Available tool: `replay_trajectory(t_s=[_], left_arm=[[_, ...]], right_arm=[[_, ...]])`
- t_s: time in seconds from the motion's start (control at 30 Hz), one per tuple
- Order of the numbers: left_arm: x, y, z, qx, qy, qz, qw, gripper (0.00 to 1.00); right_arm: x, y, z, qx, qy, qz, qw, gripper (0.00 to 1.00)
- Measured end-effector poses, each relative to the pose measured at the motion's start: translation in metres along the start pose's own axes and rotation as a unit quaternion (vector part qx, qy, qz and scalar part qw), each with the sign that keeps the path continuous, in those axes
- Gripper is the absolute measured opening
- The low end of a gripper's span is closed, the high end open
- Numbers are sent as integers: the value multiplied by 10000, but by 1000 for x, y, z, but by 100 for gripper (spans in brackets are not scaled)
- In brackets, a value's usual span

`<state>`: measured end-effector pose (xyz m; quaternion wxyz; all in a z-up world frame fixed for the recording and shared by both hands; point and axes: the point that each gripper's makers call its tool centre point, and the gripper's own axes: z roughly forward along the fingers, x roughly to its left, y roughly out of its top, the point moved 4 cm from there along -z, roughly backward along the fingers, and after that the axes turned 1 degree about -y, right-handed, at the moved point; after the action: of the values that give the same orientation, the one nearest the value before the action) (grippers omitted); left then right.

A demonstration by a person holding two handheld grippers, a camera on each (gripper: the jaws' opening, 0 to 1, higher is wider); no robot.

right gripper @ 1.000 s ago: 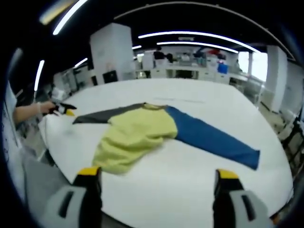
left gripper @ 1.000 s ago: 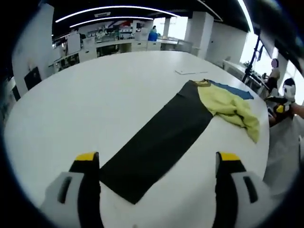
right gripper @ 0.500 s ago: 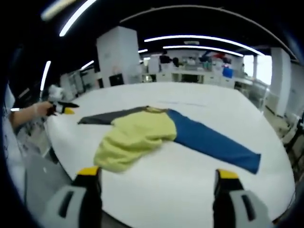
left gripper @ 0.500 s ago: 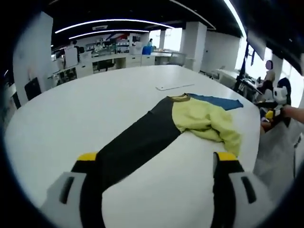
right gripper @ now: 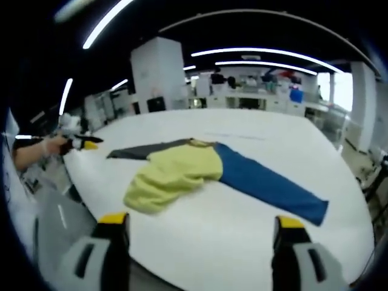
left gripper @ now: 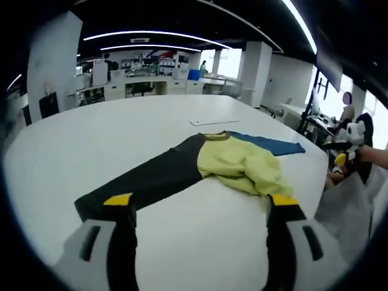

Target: Fold the garment on the visible template until the final outline fits inside the template.

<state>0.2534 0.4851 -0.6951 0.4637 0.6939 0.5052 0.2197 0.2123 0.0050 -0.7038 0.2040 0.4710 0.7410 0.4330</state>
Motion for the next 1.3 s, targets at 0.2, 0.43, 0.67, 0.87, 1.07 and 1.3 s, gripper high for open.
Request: replay_trajectory(t_s=[0.2,0.43,0.67,0.87,1.07,1.3], left_arm=[[-22,-3,3,-140,-6,62,9999,86],[-48,-11,5,-216,-29,81,9997,84],[-60,-14,3,-285,-83,129,9995,84],[-55,-14,-1,-320,-47,145,9994,84],[-64,-15,-7,-389,-87,248,9989,82],[-74,-24,-9,-401,-196,360,9984,78]], right_arm=[[-17,-2,0,-27,119,-210,9997,99],[-24,-4,10,-75,250,-293,9992,99],[-29,-2,20,-55,391,-471,9981,99],[-30,-5,29,-10,468,-512,9976,99],[-17,-1,37,55,708,-789,9944,99],[5,6,54,223,1047,-1341,9852,97]])
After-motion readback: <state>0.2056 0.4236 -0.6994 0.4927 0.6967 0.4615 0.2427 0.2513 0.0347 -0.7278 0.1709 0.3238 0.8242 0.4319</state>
